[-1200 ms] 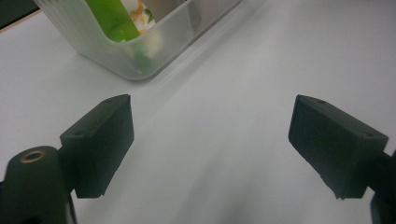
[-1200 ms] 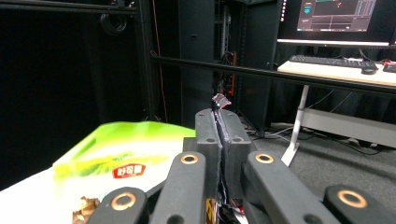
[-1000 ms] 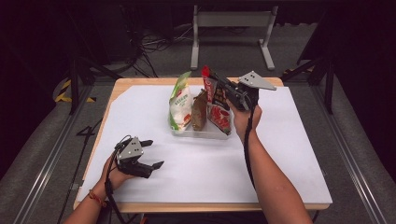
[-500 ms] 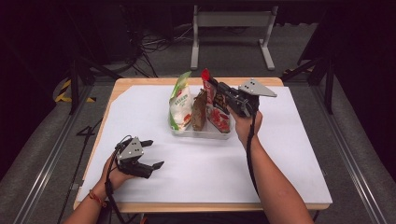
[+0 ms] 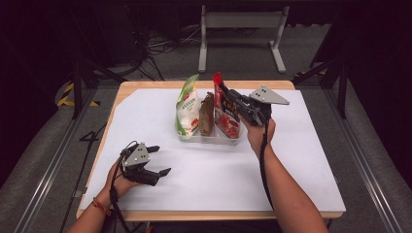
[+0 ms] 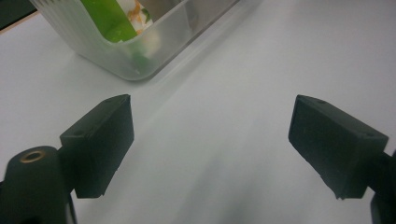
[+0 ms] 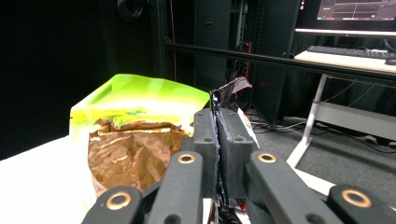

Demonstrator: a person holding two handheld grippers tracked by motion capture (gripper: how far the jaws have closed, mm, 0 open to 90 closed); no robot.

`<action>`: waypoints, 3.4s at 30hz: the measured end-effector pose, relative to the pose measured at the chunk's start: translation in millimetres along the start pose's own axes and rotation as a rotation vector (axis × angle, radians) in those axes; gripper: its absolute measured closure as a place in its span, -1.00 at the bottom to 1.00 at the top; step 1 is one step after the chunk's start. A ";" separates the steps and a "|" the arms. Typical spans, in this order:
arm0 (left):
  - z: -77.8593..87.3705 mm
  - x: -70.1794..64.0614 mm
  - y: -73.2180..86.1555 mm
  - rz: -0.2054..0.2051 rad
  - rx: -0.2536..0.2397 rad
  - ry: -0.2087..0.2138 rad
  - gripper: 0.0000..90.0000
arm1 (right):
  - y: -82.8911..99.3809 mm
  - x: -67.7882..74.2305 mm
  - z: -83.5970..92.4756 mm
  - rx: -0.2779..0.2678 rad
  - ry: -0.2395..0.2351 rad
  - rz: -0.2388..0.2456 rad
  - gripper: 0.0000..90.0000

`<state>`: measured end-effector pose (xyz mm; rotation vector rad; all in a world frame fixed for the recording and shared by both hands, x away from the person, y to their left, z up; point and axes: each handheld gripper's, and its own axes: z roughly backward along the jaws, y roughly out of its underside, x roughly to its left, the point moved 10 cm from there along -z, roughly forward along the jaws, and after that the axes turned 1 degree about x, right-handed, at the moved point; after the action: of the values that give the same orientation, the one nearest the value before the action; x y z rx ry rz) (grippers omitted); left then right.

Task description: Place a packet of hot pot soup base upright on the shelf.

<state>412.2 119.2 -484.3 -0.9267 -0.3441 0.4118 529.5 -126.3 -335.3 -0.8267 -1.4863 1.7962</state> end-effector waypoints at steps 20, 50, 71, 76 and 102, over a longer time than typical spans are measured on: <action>-0.2 1.5 0.6 -0.002 0.004 0.002 -0.67 | 8.6 -17.1 13.5 0.049 0.035 0.011 0.83; -1.5 0.2 0.8 -0.006 0.007 -0.007 -0.67 | 15.9 -22.7 33.4 0.148 0.017 0.061 0.46; -2.0 -1.1 1.9 -0.018 0.021 -0.010 -0.67 | 16.4 -26.1 53.4 0.199 0.010 0.090 -0.13; -1.8 -0.7 2.3 -0.018 0.022 -0.011 -0.67 | 19.8 -25.0 58.2 0.220 0.005 0.100 -0.20; -1.0 -0.8 2.8 -0.022 0.026 -0.016 -0.67 | 50.2 -26.7 78.9 0.308 0.004 0.184 -0.40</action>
<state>411.3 119.6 -487.3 -0.8938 -0.3624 0.4023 477.0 -200.0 -370.8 -0.8288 -1.1200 2.0906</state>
